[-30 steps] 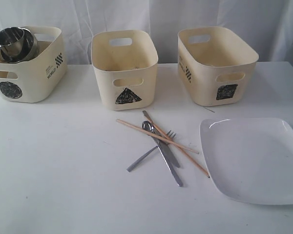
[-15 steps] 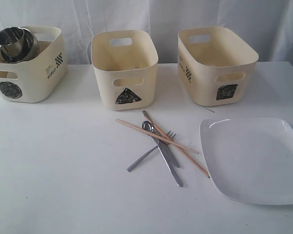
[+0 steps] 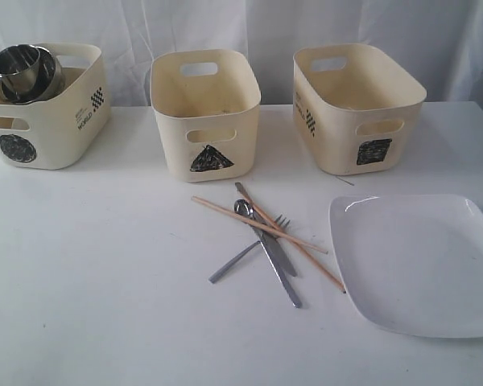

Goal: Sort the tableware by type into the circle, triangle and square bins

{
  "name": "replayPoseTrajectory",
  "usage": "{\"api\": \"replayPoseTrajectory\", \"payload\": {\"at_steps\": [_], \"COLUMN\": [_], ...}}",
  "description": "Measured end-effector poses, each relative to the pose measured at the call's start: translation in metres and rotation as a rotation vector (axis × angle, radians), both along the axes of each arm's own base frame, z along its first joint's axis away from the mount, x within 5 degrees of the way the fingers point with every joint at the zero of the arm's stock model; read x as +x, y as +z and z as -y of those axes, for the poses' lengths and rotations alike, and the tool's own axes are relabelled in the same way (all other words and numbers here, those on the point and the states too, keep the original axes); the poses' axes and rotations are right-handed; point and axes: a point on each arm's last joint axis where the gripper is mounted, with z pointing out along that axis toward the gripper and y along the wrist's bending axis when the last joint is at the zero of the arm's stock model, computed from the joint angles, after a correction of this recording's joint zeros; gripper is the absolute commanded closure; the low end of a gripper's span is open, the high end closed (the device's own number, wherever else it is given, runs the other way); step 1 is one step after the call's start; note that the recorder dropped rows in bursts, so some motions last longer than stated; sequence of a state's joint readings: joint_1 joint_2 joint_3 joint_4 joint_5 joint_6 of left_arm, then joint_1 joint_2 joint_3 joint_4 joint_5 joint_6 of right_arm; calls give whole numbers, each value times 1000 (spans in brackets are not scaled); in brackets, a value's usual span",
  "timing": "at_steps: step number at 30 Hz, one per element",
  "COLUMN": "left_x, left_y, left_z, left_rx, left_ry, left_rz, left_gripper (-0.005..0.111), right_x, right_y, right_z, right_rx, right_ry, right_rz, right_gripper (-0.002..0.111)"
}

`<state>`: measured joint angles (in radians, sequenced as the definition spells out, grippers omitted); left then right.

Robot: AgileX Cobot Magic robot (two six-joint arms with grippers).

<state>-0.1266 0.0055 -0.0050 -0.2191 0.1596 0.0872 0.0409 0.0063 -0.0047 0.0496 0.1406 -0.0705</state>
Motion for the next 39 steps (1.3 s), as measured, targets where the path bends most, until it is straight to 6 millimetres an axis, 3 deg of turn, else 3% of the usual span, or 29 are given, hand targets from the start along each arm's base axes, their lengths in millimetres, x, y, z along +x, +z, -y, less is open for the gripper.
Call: {"api": "replayPoseTrajectory", "payload": {"at_steps": [7, 10, 15, 19, 22, 25, 31, 35, 39], "left_x": [0, 0, 0, 0, 0, 0, 0, 0, 0], "left_y": [0, 0, 0, 0, 0, 0, 0, 0, 0], "left_z": [0, 0, 0, 0, 0, 0, 0, 0, 0], "left_rx": [0, 0, 0, 0, 0, 0, 0, 0, 0], "left_ry": [0, 0, 0, 0, 0, 0, -1, -1, -1], "left_rz": [0, 0, 0, 0, 0, 0, -2, -2, 0], "left_gripper": [107, 107, 107, 107, 107, 107, 107, 107, 107], "right_x": [0, 0, -10, -33, -51, -61, -67, -45, 6], "right_y": [0, 2, 50, 104, 133, 148, 157, 151, 148], "right_z": [0, 0, -2, -4, -4, -4, -4, -13, -31], "right_rx": [0, 136, 370, 339, 284, 260, 289, 202, 31], "right_ry": [0, -1, 32, 76, 95, 102, 109, 163, 359], "right_rz": [-2, 20, 106, 197, 254, 295, 335, 47, -295], "right_gripper": [108, 108, 108, 108, 108, 108, 108, 92, 62]}}
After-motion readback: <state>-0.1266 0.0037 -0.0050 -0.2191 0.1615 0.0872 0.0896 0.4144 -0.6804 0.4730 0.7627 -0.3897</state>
